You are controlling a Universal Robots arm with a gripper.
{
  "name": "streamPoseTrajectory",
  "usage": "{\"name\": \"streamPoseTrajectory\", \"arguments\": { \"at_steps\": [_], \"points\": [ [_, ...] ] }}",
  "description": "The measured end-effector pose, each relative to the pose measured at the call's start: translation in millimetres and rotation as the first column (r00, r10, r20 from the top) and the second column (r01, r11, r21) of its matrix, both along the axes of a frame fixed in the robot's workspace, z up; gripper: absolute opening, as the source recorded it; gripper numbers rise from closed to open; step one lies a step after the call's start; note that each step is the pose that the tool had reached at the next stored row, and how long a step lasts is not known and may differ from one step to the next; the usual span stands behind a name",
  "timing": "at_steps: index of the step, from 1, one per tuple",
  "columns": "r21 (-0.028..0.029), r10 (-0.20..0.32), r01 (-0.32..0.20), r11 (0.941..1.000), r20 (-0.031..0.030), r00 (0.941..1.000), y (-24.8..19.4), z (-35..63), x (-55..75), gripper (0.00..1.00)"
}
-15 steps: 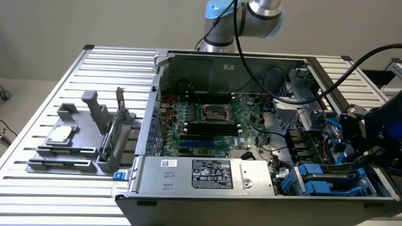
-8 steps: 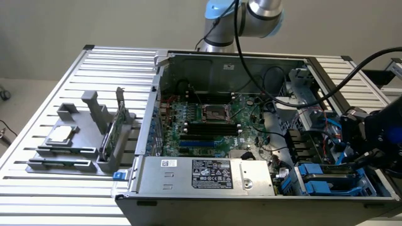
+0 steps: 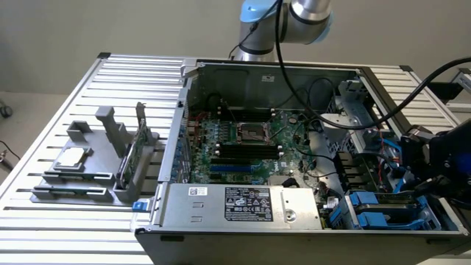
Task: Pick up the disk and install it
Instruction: 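Insert the first disk wire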
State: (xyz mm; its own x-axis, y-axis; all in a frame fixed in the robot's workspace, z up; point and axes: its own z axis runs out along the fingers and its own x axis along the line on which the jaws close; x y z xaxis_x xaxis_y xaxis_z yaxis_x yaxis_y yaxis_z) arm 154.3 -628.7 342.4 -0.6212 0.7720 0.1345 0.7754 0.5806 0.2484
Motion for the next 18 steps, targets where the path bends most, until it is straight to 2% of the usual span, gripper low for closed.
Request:
{"name": "streamPoseTrajectory", "arguments": {
  "at_steps": [4, 6, 7, 9, 12, 16, 18],
  "points": [
    [0.0064, -0.009, 0.009, 0.9999, -0.0102, 0.9999, -3.4, 0.0, 0.0, 0.22],
    [0.0100, -0.015, 0.015, 0.9998, -0.0124, 0.9998, -4.7, -0.1, 0.0, 0.24],
    [0.0124, -0.018, 0.018, 0.9998, -0.0133, 0.9998, -5.2, -0.1, 0.0, 0.30],
    [0.0178, -0.024, 0.024, 0.9996, -0.0145, 0.9996, -5.6, 0.0, 0.1, 0.30],
    [0.0297, -0.032, 0.033, 0.9990, -0.0155, 0.9994, -6.1, -0.1, 0.0, 0.30],
    [0.0489, -0.040, 0.041, 0.9980, -0.0171, 0.9991, -6.5, -0.6, 0.1, 0.30],
    [0.0548, -0.042, 0.043, 0.9976, -0.0191, 0.9989, -7.0, -1.1, 0.4, 0.30]
  ]
}}
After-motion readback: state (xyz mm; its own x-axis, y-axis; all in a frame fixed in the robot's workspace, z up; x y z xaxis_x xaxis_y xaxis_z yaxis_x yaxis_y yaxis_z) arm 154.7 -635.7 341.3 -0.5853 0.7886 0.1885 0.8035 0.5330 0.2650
